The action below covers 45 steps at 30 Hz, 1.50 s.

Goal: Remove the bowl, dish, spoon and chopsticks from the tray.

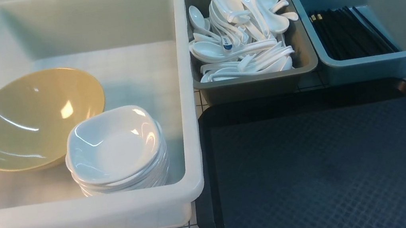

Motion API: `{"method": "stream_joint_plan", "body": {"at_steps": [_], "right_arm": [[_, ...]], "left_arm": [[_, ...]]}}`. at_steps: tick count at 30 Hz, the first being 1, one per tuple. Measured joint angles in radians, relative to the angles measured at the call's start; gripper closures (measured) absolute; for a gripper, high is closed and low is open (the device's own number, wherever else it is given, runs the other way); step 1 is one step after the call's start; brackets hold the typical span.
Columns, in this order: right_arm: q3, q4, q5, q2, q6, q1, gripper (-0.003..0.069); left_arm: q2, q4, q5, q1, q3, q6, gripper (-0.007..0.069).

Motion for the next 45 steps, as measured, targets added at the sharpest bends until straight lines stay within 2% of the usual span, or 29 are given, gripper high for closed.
{"method": "stream_joint_plan", "body": {"at_steps": [6, 10, 38, 45], "right_arm": [[0.218, 0.009, -0.132, -0.129, 0.012, -0.009, 0.0638], [0.229, 0.022, -0.179, -0.135, 0.012, -0.009, 0.0638], [0.229, 0.025, -0.187, -0.135, 0.008, -0.009, 0.0622], [0.229, 0.025, -0.188, -0.135, 0.008, -0.009, 0.0617]], "left_arm": [[0.0, -0.001, 0.002, 0.0, 0.0, 0.005, 0.0626], [0.0, -0.009, 0.006, 0.0, 0.0, 0.006, 0.0626], [0.0, -0.046, 0.022, 0.0, 0.0, 0.016, 0.0626], [-0.002, -0.046, -0.086, 0.033, 0.003, 0.023, 0.0626]]}}
